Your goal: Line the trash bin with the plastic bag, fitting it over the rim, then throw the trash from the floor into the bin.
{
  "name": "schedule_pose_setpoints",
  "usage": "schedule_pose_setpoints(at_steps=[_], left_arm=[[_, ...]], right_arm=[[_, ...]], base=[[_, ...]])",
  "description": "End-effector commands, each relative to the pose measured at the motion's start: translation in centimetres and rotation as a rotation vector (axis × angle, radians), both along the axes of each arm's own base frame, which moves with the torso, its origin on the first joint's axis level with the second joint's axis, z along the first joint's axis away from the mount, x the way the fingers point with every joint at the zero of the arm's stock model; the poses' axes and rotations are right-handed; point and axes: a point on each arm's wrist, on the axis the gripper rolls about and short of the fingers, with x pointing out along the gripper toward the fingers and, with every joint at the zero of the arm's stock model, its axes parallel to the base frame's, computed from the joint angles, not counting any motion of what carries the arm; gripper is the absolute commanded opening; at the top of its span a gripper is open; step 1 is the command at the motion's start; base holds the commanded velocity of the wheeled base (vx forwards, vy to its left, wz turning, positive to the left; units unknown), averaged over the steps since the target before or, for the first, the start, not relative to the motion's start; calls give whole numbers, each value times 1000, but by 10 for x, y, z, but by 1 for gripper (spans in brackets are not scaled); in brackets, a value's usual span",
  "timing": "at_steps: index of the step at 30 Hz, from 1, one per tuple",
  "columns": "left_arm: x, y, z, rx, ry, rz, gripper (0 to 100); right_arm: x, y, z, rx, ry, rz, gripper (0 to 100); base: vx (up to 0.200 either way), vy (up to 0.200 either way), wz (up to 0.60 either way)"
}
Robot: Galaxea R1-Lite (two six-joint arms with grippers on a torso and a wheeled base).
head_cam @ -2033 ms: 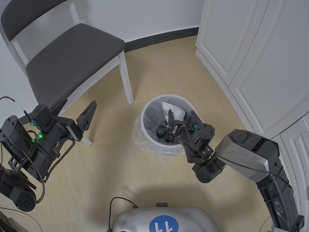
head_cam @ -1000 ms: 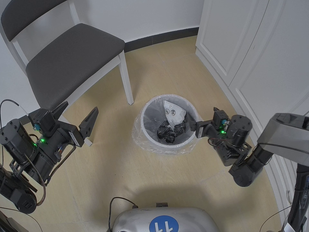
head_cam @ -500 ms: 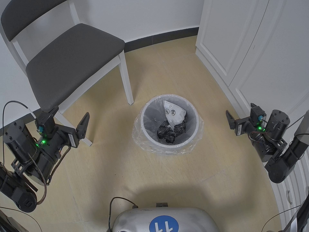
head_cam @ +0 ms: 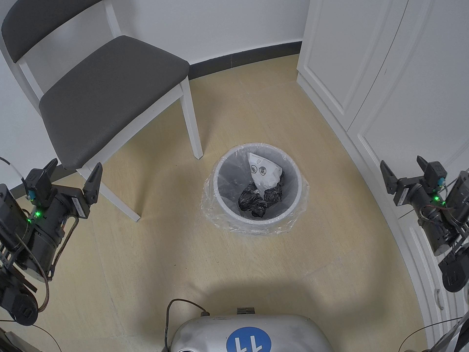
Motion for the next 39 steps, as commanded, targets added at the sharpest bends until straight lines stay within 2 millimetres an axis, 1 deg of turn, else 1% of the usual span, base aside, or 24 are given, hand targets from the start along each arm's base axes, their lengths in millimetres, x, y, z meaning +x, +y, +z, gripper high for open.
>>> schedule_pose_setpoints(at_steps=[1, 4, 6, 7, 8, 9, 10, 11, 12, 14, 16, 17, 20, 21, 22, 23, 24, 25, 26, 31, 33, 36, 37, 39], left_arm=[[-27, 9, 17, -33, -97, 10, 100], [-34, 10, 25, -42, -140, 9, 100], [-40, 12, 29, -42, -162, 9, 100], [-41, 12, 30, -43, -165, 9, 100], [-45, 13, 33, -47, -178, 11, 100], [-46, 13, 33, -48, -181, 11, 100], [-51, 15, 39, -54, -205, 15, 100], [-54, 16, 41, -58, -215, 16, 100], [-55, 16, 42, -59, -218, 16, 100], [-66, 19, 46, -65, -232, 15, 100], [-73, 21, 48, -66, -235, 15, 100], [-78, 22, 49, -68, -236, 15, 100], [-92, 26, 51, -72, -251, 13, 100], [-97, 27, 52, -74, -257, 13, 100], [-97, 27, 52, -74, -257, 13, 100], [-109, 30, 52, -74, -260, 13, 100], [-113, 31, 53, -75, -261, 13, 100], [-113, 31, 53, -75, -261, 13, 100], [-128, 35, 52, -72, -255, 14, 100], [-162, 44, 51, -71, -248, 13, 100], [-179, 48, 51, -70, -247, 13, 100], [-196, 52, 47, -67, -238, 18, 100], [-203, 54, 44, -64, -232, 46, 100], [-206, 54, 41, -64, -230, 64, 100]], right_arm=[[-44, -7, 24, 84, -123, 26, 100], [-54, -9, 34, 117, -176, 29, 100], [-64, -14, 44, 145, -233, 26, 100], [-66, -14, 45, 148, -239, 25, 100], [-73, -16, 51, 160, -275, 26, 100], [-74, -17, 52, 161, -280, 25, 100], [-87, -20, 58, 177, -324, 9, 100], [-93, -22, 60, 187, -342, -8, 100], [-95, -22, 60, 189, -345, -10, 100], [-115, -28, 63, 214, -392, -44, 100], [-126, -31, 61, 221, -410, -51, 100], [-137, -34, 59, 225, -428, -50, 100], [-160, -40, 53, 232, -457, -61, 100], [-166, -42, 51, 229, -459, -70, 100], [-166, -42, 51, 229, -459, -70, 100], [-180, -47, 47, 224, -468, -98, 100], [-185, -48, 46, 223, -470, -104, 100], [-185, -48, 46, 223, -470, -104, 100], [-201, -51, 42, 220, -478, -121, 100], [-233, -56, 30, 212, -484, -162, 100], [-244, -57, 23, 219, -487, -172, 100], [-255, -58, 16, 229, -484, -188, 100], [-260, -57, 11, 235, -478, -199, 100], [-262, -57, 8, 240, -478, -200, 100]], base=[[0, 0, 0], [0, 0, 0], [0, 0, 0], [0, 0, 0], [0, 0, 0], [0, 0, 0], [0, 0, 0], [0, 0, 0], [0, 0, 0], [0, 0, 0], [0, 0, 0], [0, 0, 0], [0, 0, 0], [0, 0, 0], [0, 0, 0], [0, 0, 0], [0, 0, 0], [0, 0, 0], [0, 0, 0], [0, 0, 0], [0, 0, 0], [0, 0, 0], [0, 0, 0], [0, 0, 0]])
